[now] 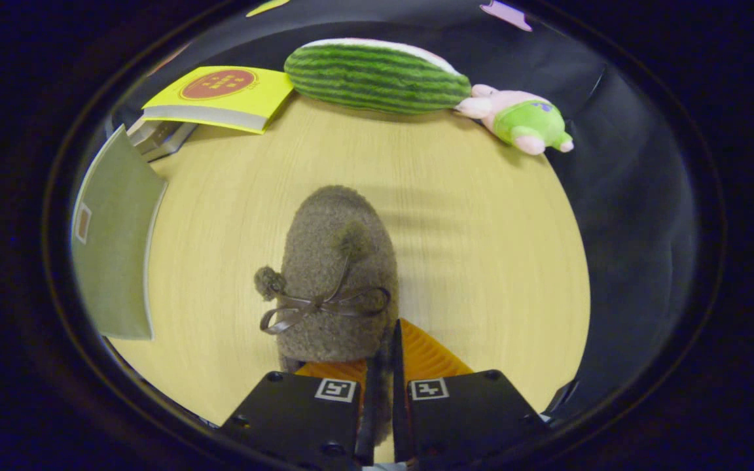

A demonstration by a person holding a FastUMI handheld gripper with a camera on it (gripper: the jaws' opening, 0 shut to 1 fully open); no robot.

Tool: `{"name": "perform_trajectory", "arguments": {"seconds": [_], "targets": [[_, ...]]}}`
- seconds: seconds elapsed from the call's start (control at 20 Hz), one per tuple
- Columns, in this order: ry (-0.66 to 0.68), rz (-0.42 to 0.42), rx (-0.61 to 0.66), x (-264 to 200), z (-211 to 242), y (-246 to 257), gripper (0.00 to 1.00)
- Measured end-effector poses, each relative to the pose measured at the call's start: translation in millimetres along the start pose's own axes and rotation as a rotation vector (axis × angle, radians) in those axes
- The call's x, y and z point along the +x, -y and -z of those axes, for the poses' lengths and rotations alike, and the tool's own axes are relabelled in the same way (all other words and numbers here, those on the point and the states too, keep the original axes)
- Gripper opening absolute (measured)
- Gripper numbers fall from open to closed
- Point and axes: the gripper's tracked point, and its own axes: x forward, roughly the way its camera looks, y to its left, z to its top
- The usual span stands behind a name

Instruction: Open the storage box then place both shoes into the box .Put the left shoe in first, then the right shoe, with the right side of both shoes facing outward in a uniform manner.

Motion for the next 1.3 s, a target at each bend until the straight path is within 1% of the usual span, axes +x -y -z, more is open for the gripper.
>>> {"name": "perform_trajectory", "arguments": {"seconds": [0.15, 0.2, 0.3, 0.45, 0.6, 0.85, 1.05, 1.3], "targets": [[-0.004, -0.045, 0.042, 0, 0, 2, 0.12], [-0.010, -0.058, 0.079, 0, 2, 4, 0.07], [-0.021, -0.083, 0.144, -4, 5, 6, 0.07], [-0.048, -0.103, 0.186, -18, 9, 8, 0.06], [-0.027, -0.155, 0.234, -51, -2, -1, 0.07], [0.026, -0.137, 0.216, -107, -21, -15, 0.06], [0.071, -0.195, 0.196, -157, -34, -58, 0.06], [0.124, -0.243, 0.160, -213, -48, -116, 0.06]]}}
